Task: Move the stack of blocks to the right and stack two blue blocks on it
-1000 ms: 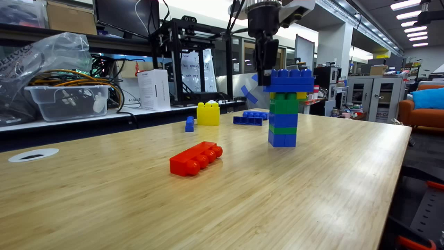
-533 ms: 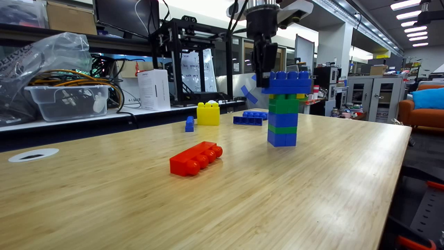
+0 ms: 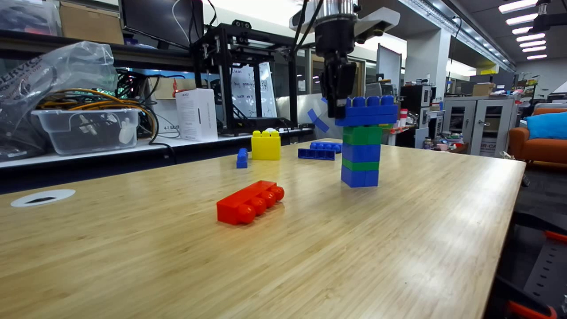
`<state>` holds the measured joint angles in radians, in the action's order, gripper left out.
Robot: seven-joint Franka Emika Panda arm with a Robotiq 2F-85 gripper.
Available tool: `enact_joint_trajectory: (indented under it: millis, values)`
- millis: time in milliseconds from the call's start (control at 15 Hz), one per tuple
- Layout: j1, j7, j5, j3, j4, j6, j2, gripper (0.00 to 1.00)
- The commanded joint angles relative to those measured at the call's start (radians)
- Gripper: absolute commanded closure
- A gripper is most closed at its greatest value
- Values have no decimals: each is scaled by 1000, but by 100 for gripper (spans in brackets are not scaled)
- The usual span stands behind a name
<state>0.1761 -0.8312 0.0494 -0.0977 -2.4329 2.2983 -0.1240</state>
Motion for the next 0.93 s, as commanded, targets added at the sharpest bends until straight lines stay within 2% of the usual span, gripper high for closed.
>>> enact_joint_trajectory:
  millis: [0, 267, 333, 400, 733, 867]
  values:
    - [-1, -52, -13, 2, -15, 35, 4, 90]
    - [0, -78, -22, 4, -18, 33, -1, 90]
    - [1, -88, -28, 4, -17, 29, -4, 40]
    - [1, -95, -30, 4, -17, 23, -7, 39]
    - [6, -115, -23, -4, -13, -11, -39, 5]
    - [14, -134, -25, -5, -6, -42, -75, 0]
